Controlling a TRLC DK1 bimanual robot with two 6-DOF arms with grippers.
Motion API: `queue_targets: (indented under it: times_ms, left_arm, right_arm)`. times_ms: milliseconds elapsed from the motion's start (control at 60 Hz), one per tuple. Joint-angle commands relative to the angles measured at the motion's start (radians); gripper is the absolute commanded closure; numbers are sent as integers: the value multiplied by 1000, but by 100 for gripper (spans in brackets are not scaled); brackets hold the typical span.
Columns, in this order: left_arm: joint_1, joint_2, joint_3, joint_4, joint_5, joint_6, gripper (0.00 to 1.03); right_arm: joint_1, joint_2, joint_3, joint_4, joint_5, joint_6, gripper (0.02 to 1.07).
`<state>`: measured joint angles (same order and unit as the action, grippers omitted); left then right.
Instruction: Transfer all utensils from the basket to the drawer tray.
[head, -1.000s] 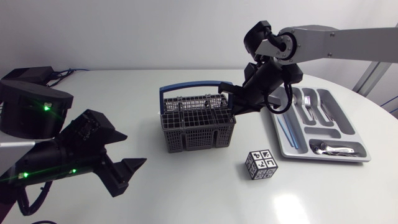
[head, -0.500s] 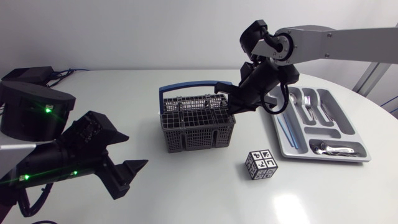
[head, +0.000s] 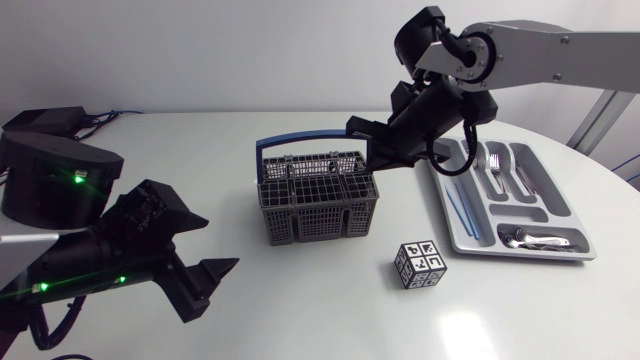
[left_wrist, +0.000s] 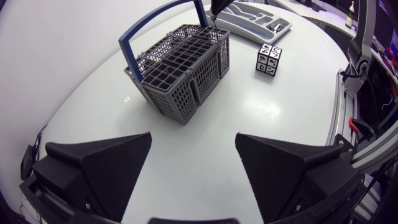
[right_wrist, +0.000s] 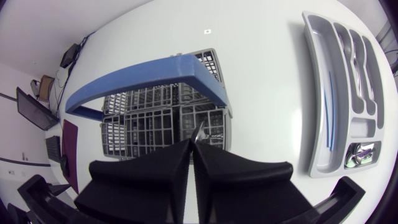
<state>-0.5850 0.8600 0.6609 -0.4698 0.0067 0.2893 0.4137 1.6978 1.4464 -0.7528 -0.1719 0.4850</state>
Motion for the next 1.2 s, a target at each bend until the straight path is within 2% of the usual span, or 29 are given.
queue_targets:
  times_ms: [0,683,783,883,983,1183]
  left_arm:
    - [-7,2,-21,-3,-10,13,10]
    - [-12,4,-21,-4,-20,1,9]
    - [-12,4,-21,-4,-20,-1,8]
    - [-12,4,-20,-4,-20,-1,8]
    - [-12,4,-20,-4,-20,-1,8]
    - [-13,7,-21,-3,-20,-1,8]
  right_arm:
    - [-10,-35,-24,-6,-17,-11,97]
    - [-108,-274,-67,-13,-213,-42,97]
    - [-156,-328,-70,-62,-227,-71,97]
    - [-225,-356,-67,-157,-218,-152,97]
    - [-289,-388,-90,-237,-161,-266,97]
    - [-432,-464,-213,-287,49,-513,97]
